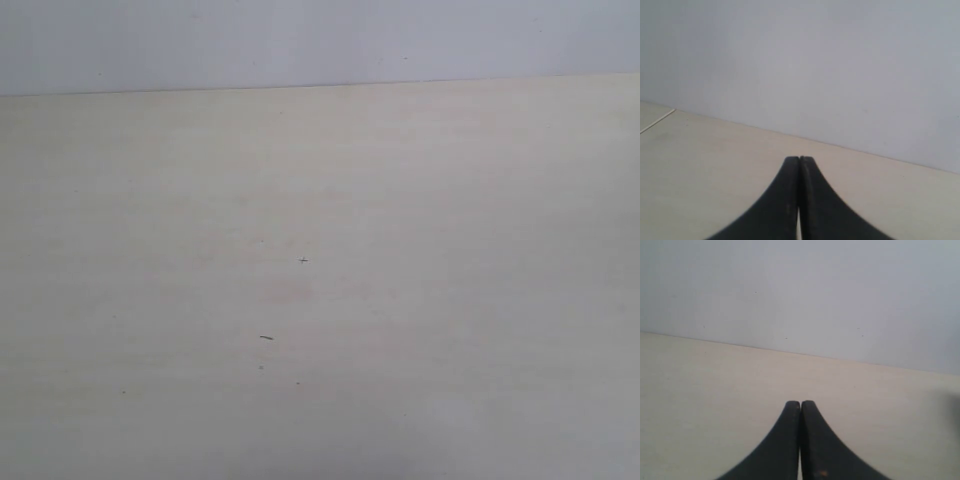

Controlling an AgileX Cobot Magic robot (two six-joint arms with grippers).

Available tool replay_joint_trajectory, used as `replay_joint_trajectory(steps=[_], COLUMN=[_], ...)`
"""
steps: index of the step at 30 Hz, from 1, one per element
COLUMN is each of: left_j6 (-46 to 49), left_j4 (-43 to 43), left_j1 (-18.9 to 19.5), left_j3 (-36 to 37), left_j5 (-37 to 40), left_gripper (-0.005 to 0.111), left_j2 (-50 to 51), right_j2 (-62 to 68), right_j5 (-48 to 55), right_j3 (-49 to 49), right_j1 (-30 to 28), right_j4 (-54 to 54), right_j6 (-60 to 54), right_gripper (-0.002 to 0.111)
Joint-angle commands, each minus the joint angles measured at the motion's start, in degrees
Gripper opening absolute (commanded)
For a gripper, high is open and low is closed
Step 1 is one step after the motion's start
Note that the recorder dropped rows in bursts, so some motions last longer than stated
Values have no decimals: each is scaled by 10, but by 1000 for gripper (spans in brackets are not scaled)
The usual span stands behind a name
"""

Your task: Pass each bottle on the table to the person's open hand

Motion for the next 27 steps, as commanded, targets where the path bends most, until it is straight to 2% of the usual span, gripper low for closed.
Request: replay_joint_trajectory(steps=[1, 7, 14, 27], left_j6=[3, 5, 6, 6], left_j4=[-7, -7, -5, -5], left_j1=[1, 1, 1, 1], left_j3=[30, 71, 71, 71], left_j5=[-33, -48, 24, 204], left_gripper=[0, 0, 0, 0], left_j2=[-32, -111, -115, -115], right_j2=[-2, -2, -2, -2], right_j5=[-7, -7, -19, -19], right_j3=[3, 3, 3, 3], right_j1=[-3, -3, -3, -3], right_j4=[-1, -1, -1, -1], right_j6=[-1, -1, -1, -1], right_gripper=[0, 0, 0, 0])
